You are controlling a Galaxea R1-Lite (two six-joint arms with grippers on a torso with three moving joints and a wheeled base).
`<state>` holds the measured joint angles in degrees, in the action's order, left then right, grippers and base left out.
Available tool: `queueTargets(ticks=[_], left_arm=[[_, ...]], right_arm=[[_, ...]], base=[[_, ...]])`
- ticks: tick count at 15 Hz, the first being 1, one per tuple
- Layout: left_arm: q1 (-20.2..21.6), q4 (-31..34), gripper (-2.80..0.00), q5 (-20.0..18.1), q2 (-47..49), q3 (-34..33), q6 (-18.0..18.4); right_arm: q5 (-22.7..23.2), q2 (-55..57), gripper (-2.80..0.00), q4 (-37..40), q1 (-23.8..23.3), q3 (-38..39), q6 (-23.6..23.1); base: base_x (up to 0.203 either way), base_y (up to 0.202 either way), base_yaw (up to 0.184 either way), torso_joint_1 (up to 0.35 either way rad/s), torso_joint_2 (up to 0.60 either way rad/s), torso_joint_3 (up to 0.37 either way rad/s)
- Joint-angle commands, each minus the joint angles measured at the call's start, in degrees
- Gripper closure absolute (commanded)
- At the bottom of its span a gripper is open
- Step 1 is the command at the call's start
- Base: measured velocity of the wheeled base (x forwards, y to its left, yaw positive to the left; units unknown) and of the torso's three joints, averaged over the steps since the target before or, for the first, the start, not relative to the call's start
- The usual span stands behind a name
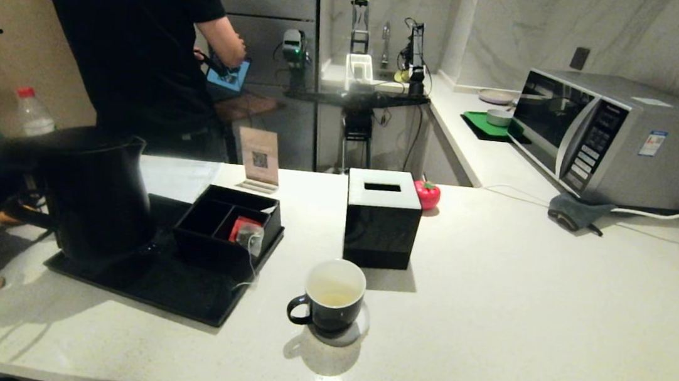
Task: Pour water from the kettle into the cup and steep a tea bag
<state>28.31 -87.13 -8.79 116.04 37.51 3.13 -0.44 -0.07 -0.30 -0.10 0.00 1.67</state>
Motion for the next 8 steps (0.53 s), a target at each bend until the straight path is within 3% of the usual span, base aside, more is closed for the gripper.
queueTargets(ticks=[1,8], left_arm=[[0.0,-2.8,0.00,-0.1,3.5,1.3,-0.1],[-1.7,-2.8,0.00,-0.1,9.1,7.6,-1.3]], right_arm=[[0.0,0.1,0.00,0.0,0.0,0.0,0.0],[0.0,0.1,0.00,0.0,0.0,0.0,0.0]], base=[[0.000,0.000,0.000,0.000,0.00,0.000],[0.000,0.000,0.000,0.000,0.00,0.000]])
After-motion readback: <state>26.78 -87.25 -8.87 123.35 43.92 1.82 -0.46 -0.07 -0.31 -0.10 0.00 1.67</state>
